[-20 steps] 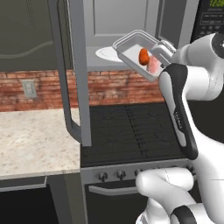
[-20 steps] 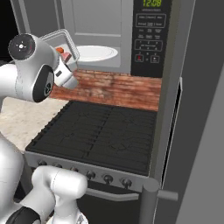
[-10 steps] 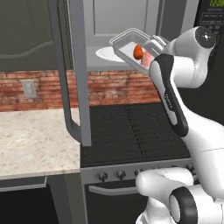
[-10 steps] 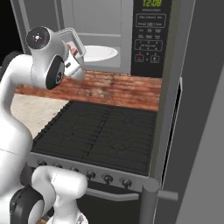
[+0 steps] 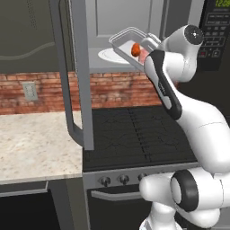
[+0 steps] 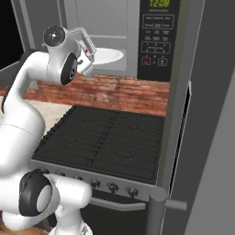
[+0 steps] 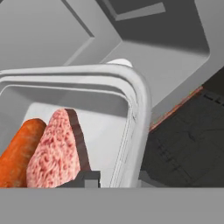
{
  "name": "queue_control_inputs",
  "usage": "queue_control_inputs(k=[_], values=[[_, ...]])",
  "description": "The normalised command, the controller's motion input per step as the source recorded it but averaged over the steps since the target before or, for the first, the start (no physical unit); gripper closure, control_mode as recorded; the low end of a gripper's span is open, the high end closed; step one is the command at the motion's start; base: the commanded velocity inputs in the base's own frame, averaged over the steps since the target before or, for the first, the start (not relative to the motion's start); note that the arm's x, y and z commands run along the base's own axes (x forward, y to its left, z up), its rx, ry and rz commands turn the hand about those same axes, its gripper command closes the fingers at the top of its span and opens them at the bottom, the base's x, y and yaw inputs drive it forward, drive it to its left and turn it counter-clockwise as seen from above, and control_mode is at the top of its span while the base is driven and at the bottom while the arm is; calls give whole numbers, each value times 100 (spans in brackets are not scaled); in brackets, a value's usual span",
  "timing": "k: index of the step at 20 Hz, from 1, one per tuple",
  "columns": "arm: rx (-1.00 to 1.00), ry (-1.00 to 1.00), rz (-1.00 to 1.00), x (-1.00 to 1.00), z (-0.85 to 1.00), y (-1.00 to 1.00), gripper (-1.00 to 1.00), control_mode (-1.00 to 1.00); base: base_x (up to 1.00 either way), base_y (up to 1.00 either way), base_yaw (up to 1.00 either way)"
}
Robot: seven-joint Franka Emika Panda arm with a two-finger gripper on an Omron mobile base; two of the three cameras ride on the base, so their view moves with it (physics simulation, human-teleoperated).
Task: Place the tupperware containing the steak and carrot meal in the microwave. Close the microwave door and press the start button to reheat the meal.
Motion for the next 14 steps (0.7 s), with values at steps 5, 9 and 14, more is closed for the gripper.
queue_control_inputs(k=[5,9,14], values=[[0,4,0,66,0,0,100,-100,0,0,0],[0,2,0,65,0,0,100,-100,0,0,0],[0,0,0,64,0,0,100,-100,0,0,0]])
